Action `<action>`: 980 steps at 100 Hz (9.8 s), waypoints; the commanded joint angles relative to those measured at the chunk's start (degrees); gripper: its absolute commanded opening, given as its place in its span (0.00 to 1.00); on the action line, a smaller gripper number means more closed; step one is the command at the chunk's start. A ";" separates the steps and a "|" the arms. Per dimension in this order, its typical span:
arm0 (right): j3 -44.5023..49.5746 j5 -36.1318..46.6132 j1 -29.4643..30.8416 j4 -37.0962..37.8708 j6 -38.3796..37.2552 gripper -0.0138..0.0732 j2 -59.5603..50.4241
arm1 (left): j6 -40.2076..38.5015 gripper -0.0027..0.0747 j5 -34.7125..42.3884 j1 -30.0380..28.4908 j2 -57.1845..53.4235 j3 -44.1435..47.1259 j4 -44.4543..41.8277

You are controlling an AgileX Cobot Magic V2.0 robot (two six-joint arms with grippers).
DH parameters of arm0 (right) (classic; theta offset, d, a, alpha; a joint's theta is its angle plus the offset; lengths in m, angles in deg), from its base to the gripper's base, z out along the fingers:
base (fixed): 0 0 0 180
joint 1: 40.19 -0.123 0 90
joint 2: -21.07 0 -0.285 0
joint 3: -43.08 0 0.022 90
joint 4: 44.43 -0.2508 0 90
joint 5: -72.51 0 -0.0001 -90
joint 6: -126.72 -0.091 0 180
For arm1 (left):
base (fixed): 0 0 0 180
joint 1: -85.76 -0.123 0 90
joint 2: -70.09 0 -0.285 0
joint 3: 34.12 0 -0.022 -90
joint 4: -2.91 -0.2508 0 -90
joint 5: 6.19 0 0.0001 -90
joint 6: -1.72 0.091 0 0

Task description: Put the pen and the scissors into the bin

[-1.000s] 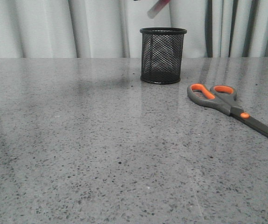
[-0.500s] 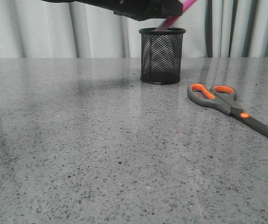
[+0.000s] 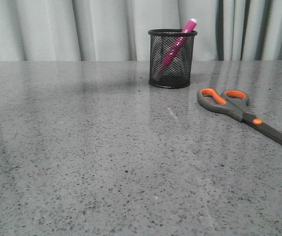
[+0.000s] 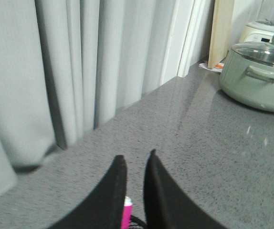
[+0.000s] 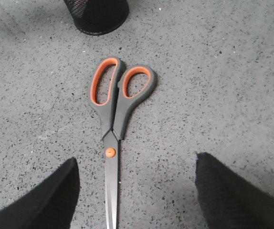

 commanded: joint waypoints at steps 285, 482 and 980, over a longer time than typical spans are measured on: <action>-28.47 -9.47 -22.78 27.66 -21.55 0.69 40.23 | -34.44 0.01 21.74 -19.33 -63.28 54.04 -33.18; -28.47 -11.66 -22.78 27.81 -21.55 0.69 43.21 | -34.44 0.01 21.61 -19.33 -63.28 54.04 -33.07; 35.26 59.62 -19.11 17.51 -6.91 0.07 -39.98 | -34.44 0.01 30.79 -19.33 -106.20 85.91 -17.70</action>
